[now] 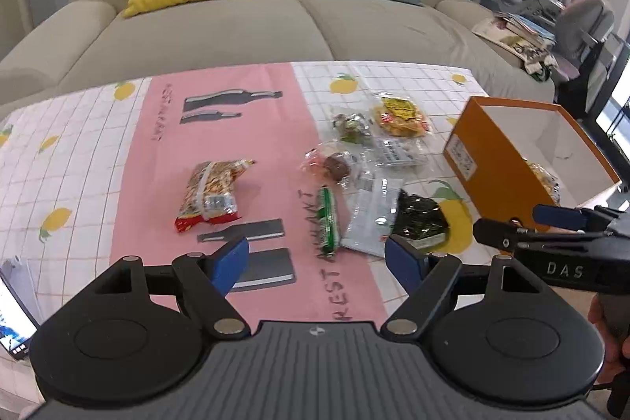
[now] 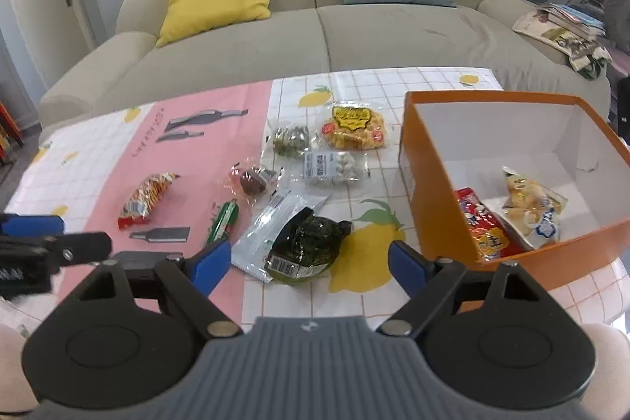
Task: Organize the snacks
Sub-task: 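Withdraw both tools from the box back over the table, then grasp the green sausage stick with the left tool while the right tool grasps the dark seaweed pack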
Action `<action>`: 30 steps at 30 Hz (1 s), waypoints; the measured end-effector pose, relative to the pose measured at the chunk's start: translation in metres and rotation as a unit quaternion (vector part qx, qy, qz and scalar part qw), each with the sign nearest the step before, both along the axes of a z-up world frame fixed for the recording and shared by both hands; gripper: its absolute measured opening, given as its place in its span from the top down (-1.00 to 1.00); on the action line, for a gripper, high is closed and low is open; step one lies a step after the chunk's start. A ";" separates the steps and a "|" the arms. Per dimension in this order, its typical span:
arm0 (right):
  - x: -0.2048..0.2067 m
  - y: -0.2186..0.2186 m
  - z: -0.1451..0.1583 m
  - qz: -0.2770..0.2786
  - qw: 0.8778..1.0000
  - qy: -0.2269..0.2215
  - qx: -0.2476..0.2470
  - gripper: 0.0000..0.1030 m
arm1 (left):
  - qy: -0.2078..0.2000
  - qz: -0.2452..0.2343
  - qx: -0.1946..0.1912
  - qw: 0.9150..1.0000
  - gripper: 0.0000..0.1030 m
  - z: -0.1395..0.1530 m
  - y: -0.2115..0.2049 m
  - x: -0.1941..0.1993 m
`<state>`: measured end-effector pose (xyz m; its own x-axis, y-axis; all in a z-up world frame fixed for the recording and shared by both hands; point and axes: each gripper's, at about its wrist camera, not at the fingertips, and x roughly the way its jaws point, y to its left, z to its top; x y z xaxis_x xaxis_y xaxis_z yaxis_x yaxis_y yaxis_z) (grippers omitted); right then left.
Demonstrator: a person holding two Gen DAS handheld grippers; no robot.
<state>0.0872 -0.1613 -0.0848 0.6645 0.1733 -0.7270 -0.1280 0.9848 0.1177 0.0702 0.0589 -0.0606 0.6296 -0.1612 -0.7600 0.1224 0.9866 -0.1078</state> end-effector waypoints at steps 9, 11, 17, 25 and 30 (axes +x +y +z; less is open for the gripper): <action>0.017 0.024 -0.038 0.034 0.999 0.018 -0.032 -0.64 | 0.029 0.020 -0.020 0.999 -0.79 -0.032 0.018 0.015; 0.022 0.025 -0.046 0.033 0.999 0.026 -0.032 -0.62 | 0.038 0.023 -0.031 0.999 -0.79 -0.039 0.018 0.018; 0.044 0.021 -0.065 0.016 0.999 0.041 -0.025 -0.43 | 0.048 0.003 -0.031 0.998 -0.61 -0.060 0.002 0.038; 0.075 0.020 -0.076 0.002 1.000 0.024 -0.007 -0.17 | 0.039 0.012 -0.054 0.998 -0.49 -0.079 -0.011 0.073; 0.083 0.022 -0.087 0.009 1.000 0.010 -0.015 -0.12 | 0.048 0.005 -0.058 0.997 -0.40 -0.094 -0.022 0.090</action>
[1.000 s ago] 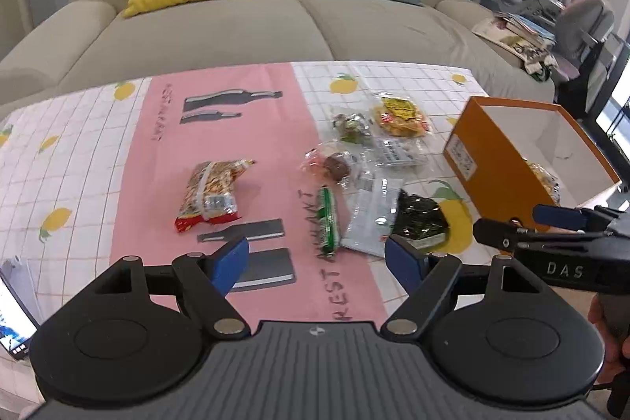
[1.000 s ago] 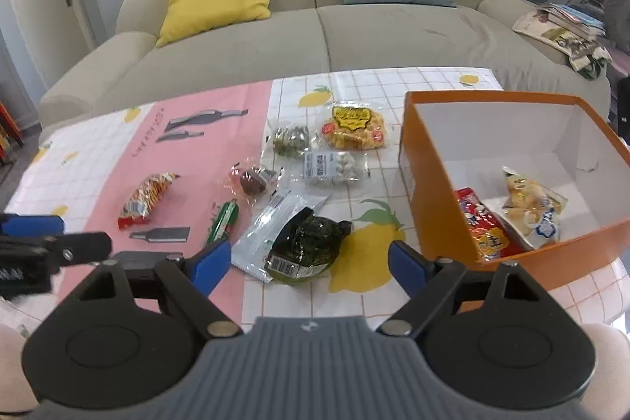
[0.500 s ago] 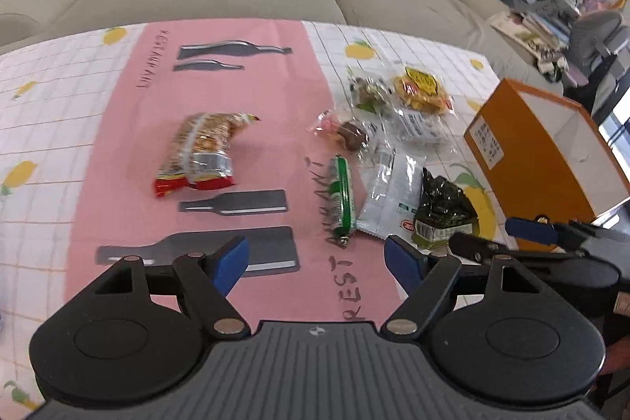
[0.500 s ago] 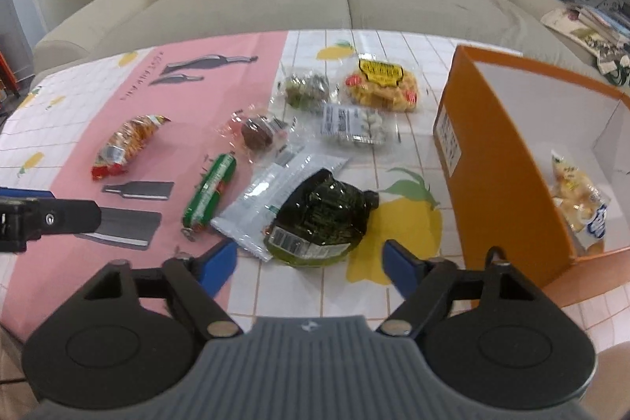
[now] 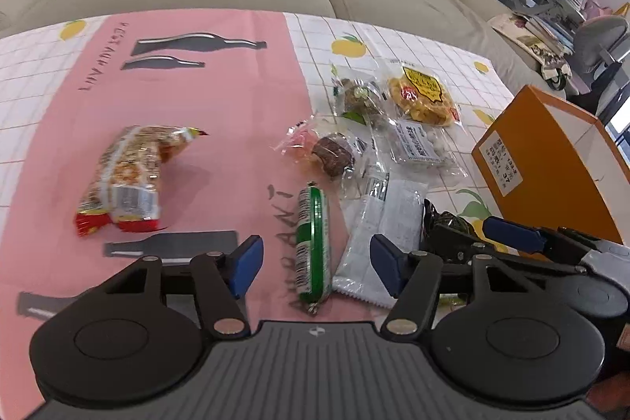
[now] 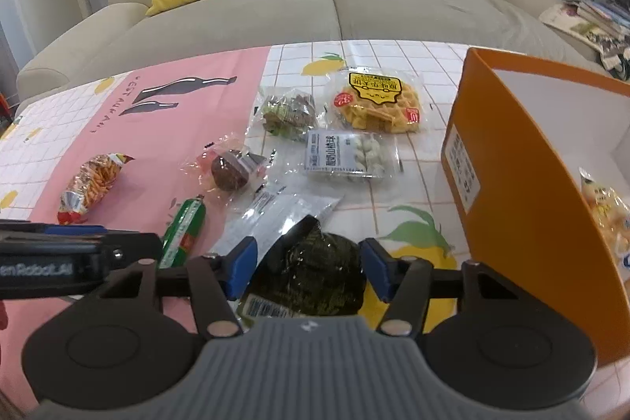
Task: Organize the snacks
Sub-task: 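Grasp the green sausage stick with the left tool while the right tool grasps the dark seaweed pack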
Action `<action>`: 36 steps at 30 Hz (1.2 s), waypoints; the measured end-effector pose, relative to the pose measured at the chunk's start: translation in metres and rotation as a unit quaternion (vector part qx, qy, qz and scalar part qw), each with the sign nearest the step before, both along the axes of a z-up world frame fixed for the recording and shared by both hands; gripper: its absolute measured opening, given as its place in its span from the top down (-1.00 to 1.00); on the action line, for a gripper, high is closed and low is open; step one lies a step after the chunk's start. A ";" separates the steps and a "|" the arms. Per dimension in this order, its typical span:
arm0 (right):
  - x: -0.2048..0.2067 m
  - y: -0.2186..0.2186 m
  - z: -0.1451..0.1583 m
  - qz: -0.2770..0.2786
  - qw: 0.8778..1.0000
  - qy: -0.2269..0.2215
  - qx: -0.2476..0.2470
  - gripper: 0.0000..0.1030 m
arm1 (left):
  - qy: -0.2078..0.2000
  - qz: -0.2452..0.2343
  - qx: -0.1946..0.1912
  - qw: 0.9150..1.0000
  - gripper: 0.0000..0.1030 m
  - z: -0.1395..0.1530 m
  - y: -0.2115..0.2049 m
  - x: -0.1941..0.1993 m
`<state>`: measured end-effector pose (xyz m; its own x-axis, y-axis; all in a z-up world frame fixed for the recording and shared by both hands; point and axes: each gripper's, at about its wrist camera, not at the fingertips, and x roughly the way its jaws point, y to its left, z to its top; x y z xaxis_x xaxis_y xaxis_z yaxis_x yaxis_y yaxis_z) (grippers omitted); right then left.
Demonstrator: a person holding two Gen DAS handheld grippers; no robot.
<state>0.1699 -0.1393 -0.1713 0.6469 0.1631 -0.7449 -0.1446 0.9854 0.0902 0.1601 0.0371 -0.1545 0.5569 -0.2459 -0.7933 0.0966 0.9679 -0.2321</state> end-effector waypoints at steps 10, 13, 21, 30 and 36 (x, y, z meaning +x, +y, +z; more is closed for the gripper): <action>0.007 -0.015 -0.020 -0.017 0.999 0.006 0.031 -0.14 | 0.022 0.000 0.037 0.999 -0.03 -0.022 -0.013 0.016; 0.008 -0.016 -0.025 -0.018 0.999 0.010 0.050 -0.15 | 0.018 -0.001 0.045 0.999 0.03 -0.022 -0.015 0.017; 0.006 -0.017 -0.028 -0.009 0.997 0.008 0.074 0.12 | 0.015 0.000 0.057 0.998 0.30 -0.023 -0.017 0.020; 0.003 -0.018 -0.027 -0.006 0.997 0.005 0.075 0.14 | 0.006 0.009 0.061 0.998 0.52 -0.016 -0.019 0.015; -0.001 -0.016 -0.015 0.007 0.997 -0.007 0.074 0.15 | -0.002 0.017 0.063 0.998 0.52 0.007 -0.014 0.004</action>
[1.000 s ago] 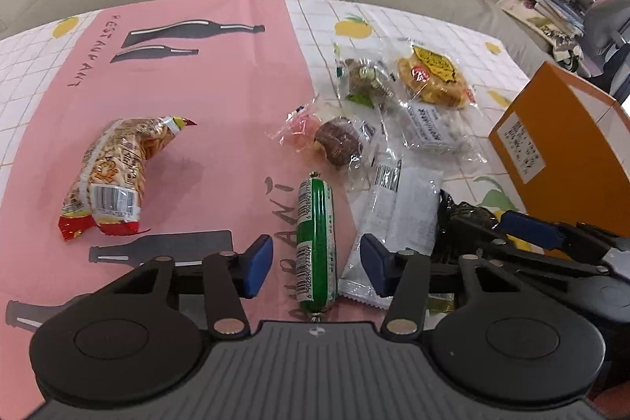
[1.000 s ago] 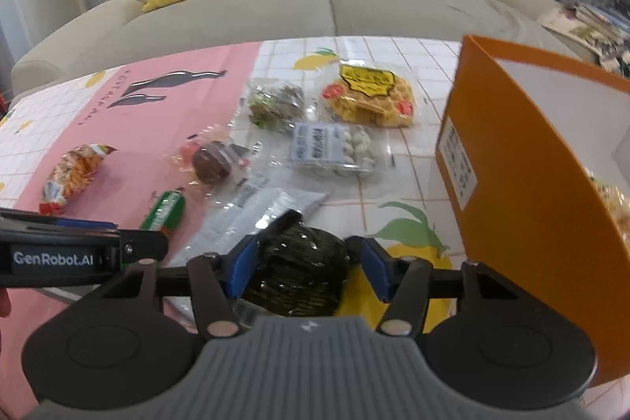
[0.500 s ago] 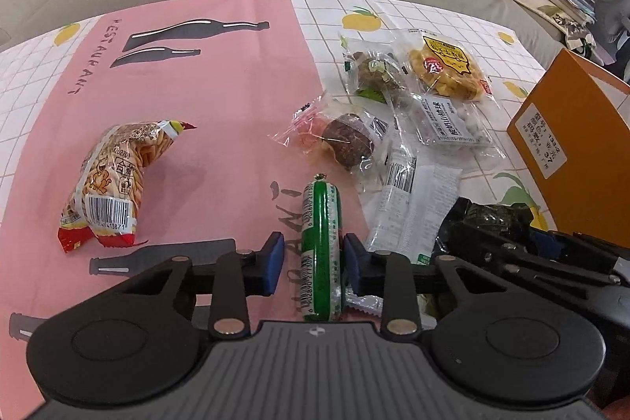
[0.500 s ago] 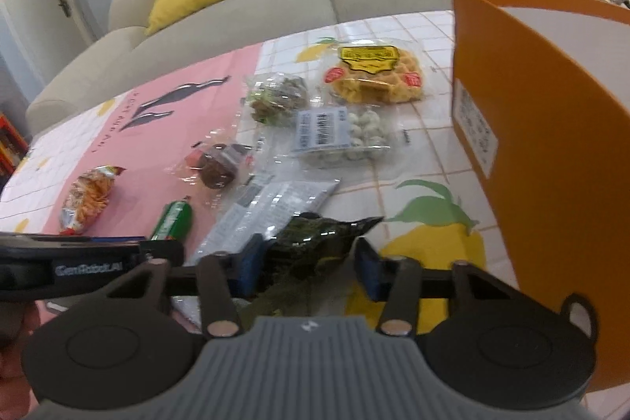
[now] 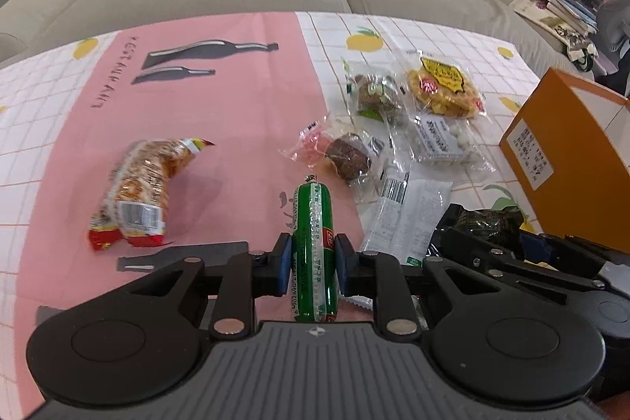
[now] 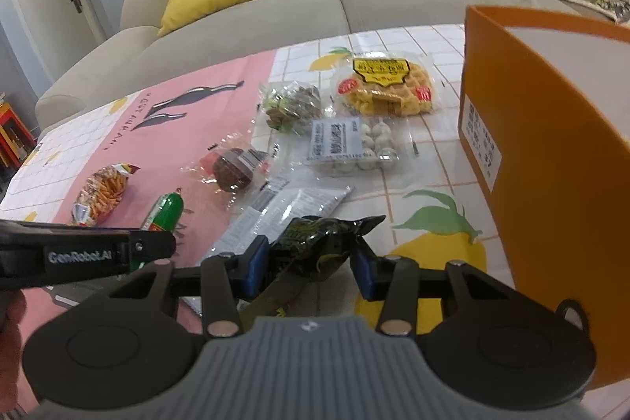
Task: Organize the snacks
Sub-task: 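Grasp the green sausage stick with the left tool while the right tool grasps the dark seaweed pack, then carry the sausage and seaweed pack into the orange box and release both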
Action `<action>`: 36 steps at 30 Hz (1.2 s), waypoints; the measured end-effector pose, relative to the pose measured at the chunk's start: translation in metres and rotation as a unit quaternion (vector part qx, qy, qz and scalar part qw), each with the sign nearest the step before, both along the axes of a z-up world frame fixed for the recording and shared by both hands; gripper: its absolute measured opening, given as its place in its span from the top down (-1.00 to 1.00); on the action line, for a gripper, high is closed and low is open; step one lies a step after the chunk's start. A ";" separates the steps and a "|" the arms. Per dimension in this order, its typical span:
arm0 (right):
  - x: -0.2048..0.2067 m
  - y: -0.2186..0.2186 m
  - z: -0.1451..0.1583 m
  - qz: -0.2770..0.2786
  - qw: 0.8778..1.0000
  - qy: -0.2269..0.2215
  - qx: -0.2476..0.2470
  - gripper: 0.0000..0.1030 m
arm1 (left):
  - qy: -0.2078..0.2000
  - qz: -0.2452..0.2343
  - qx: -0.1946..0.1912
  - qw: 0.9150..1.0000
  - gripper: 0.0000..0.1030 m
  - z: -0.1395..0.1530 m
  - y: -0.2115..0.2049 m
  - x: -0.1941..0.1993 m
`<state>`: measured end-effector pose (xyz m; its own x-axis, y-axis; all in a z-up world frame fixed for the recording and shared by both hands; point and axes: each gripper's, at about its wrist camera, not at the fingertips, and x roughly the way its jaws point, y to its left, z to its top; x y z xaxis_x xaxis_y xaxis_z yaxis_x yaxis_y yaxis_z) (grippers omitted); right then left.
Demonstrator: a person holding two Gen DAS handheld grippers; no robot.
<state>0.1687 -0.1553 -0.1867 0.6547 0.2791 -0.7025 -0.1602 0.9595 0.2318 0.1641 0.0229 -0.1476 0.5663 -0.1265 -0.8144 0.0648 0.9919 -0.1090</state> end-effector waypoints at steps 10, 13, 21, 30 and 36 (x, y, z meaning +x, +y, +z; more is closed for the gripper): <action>-0.023 -0.006 0.045 0.014 0.999 -0.035 0.008 0.15 | -0.027 0.009 -0.011 1.000 0.52 0.043 0.001 -0.027; -0.032 -0.006 0.061 0.023 0.999 -0.048 0.005 0.16 | -0.038 0.003 -0.016 0.999 0.52 0.057 -0.001 -0.035; -0.059 -0.017 0.108 0.047 0.995 -0.092 -0.011 0.16 | -0.054 -0.011 -0.028 0.998 0.52 0.091 -0.012 -0.050; -0.070 -0.061 0.136 0.017 0.995 -0.071 -0.069 0.16 | -0.064 -0.058 -0.036 0.996 0.52 0.119 -0.054 -0.057; -0.066 -0.108 0.147 0.007 0.994 -0.067 -0.086 0.16 | -0.063 -0.110 -0.040 0.991 0.52 0.131 -0.103 -0.046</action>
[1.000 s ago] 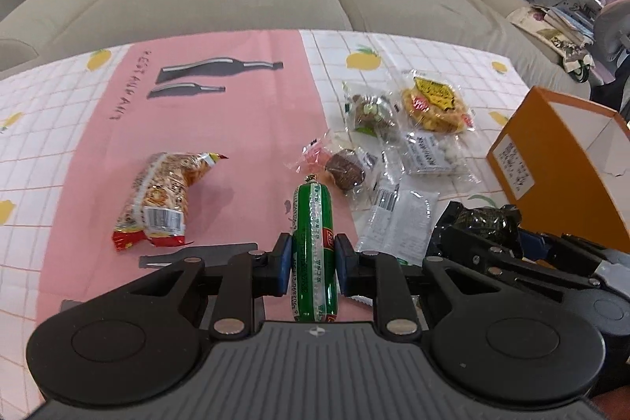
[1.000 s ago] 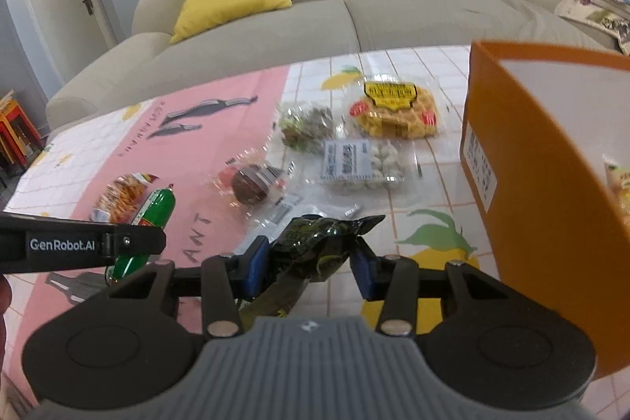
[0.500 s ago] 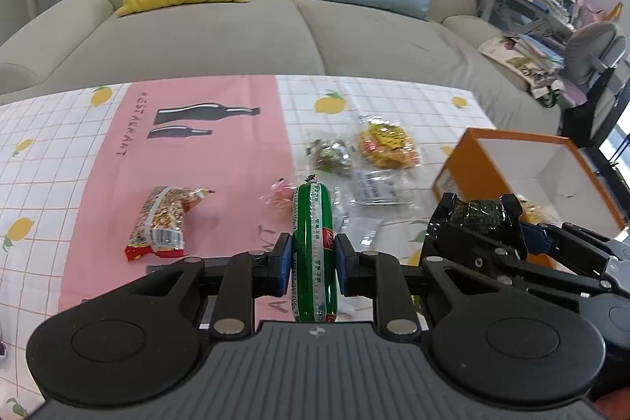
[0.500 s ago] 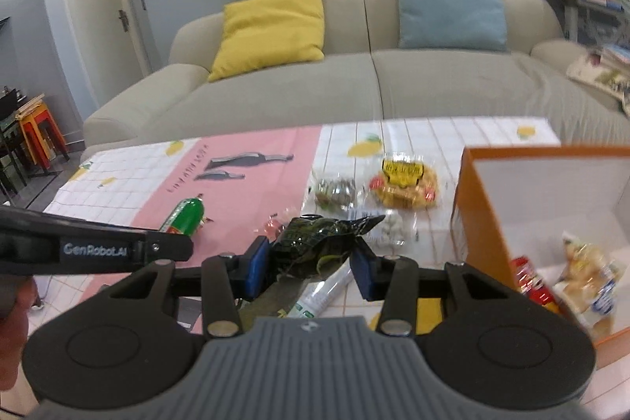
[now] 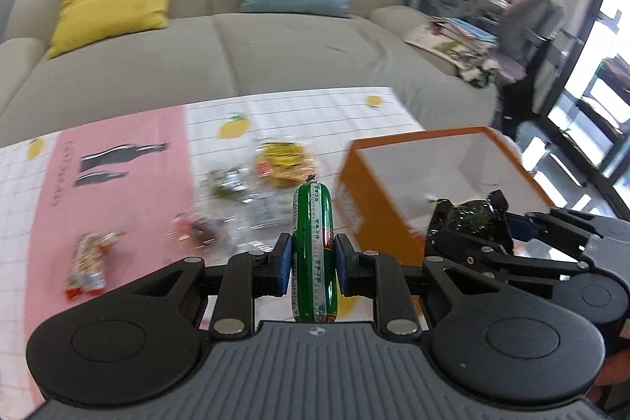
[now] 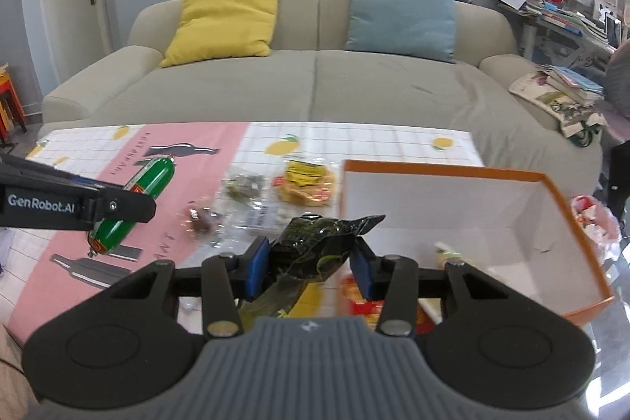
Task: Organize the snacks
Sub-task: 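Carry the sausage and seaweed pack into the orange box and release both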
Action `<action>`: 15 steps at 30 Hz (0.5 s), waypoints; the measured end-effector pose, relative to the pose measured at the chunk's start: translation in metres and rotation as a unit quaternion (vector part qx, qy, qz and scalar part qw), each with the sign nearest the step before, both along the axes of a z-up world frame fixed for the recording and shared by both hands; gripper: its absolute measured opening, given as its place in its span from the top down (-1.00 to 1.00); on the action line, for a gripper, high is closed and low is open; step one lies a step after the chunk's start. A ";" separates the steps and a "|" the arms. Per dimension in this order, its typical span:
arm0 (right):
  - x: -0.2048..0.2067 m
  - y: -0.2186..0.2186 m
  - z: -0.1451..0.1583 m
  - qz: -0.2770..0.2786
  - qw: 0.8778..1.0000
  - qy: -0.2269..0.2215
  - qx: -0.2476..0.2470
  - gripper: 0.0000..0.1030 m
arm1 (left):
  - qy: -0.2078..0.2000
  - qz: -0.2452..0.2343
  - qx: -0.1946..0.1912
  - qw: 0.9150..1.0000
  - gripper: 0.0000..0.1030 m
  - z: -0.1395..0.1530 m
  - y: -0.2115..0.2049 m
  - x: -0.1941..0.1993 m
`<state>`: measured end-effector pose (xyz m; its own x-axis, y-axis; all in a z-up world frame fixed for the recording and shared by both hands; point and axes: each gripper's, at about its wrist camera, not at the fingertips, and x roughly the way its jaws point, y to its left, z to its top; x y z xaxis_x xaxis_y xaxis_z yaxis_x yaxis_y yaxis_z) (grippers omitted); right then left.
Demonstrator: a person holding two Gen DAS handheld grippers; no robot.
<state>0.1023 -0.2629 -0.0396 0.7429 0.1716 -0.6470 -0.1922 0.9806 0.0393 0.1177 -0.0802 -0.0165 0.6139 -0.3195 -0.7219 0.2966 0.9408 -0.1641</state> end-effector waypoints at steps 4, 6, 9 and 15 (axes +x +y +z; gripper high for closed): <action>0.017 -0.042 0.006 -0.011 1.000 0.022 0.005 0.15 | 0.000 -0.038 -0.011 0.999 0.52 0.006 -0.036 0.015; 0.027 -0.059 0.007 -0.015 0.999 0.035 0.006 0.15 | 0.006 -0.058 -0.021 0.998 0.52 0.007 -0.056 0.028; 0.040 -0.080 0.005 -0.020 0.999 0.049 -0.005 0.15 | 0.002 -0.092 -0.007 0.996 0.52 0.005 -0.090 0.043; 0.069 -0.098 -0.014 0.001 0.996 0.085 -0.030 0.15 | 0.035 -0.135 0.035 0.990 0.52 -0.020 -0.139 0.081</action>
